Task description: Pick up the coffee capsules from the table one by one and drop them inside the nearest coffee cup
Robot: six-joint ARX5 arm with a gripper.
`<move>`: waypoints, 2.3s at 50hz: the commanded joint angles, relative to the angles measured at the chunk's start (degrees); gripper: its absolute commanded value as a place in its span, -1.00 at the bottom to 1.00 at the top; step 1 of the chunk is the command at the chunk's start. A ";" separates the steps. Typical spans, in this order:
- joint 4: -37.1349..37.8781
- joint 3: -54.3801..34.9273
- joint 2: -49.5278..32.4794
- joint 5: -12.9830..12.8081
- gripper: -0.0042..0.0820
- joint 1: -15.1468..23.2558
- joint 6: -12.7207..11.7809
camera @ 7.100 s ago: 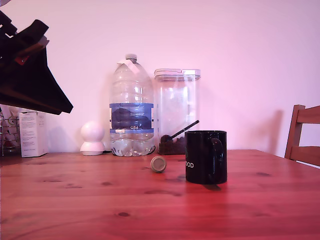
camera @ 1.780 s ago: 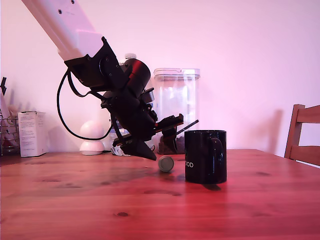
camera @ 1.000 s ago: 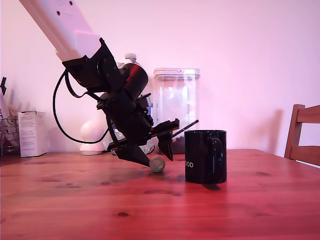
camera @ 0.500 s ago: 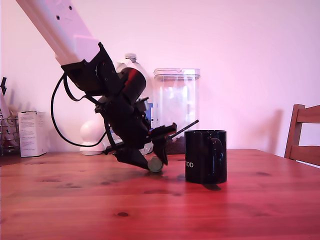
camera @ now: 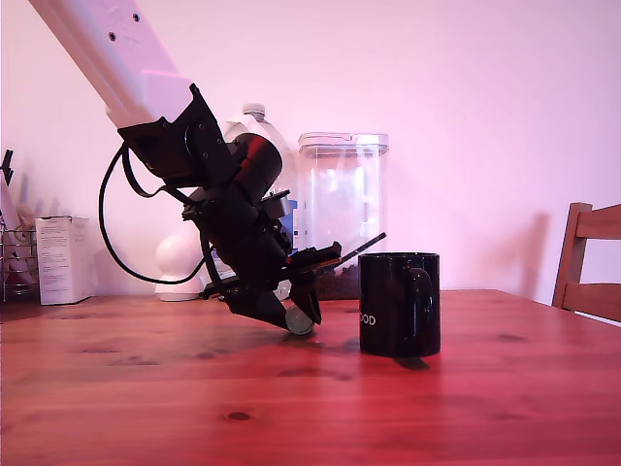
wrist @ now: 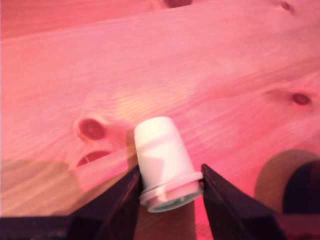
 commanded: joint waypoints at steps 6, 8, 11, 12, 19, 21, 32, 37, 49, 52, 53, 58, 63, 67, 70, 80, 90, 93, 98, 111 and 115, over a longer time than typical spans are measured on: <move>-0.02 -0.28 2.23 -0.11 -0.37 0.28 2.69; -0.04 -0.28 2.21 -0.11 -0.37 0.28 2.93; -0.24 -0.28 2.03 -0.09 -0.37 0.28 4.44; -0.37 -0.28 1.97 -0.07 -0.37 0.28 5.29; -1.49 -0.28 1.05 0.92 -0.37 0.28 8.28; -2.03 -0.28 0.66 1.16 -0.37 0.28 9.14; -5.64 -0.31 -3.15 3.08 -0.37 0.22 14.88; -7.19 -0.31 -5.20 4.98 -0.37 0.22 19.21; -10.19 -0.31 -9.70 8.39 -0.37 0.22 25.73; -10.86 -0.31 -10.75 9.55 -0.37 0.22 26.73; -11.19 -0.31 -11.15 10.03 -0.37 0.22 26.73; -12.66 -0.31 -12.96 12.63 -0.37 0.22 29.29; -14.03 -0.33 -14.73 15.10 -0.37 0.20 30.36; -15.19 -0.33 -16.24 16.66 -0.37 0.09 31.23; -16.02 -0.39 -17.31 17.49 -0.37 0.04 31.50; -13.22 -5.27 -22.47 19.54 -0.37 -0.33 31.67; -5.14 -14.23 -28.74 22.93 -0.37 -1.14 33.92; -2.71 -16.59 -30.27 23.26 -0.37 -1.51 34.10; -0.98 -18.32 -30.93 23.23 -0.37 -2.23 34.07; 4.46 -18.36 -30.34 21.64 -0.37 -4.72 34.03; 6.97 -18.34 -29.42 20.65 -0.37 -5.57 33.68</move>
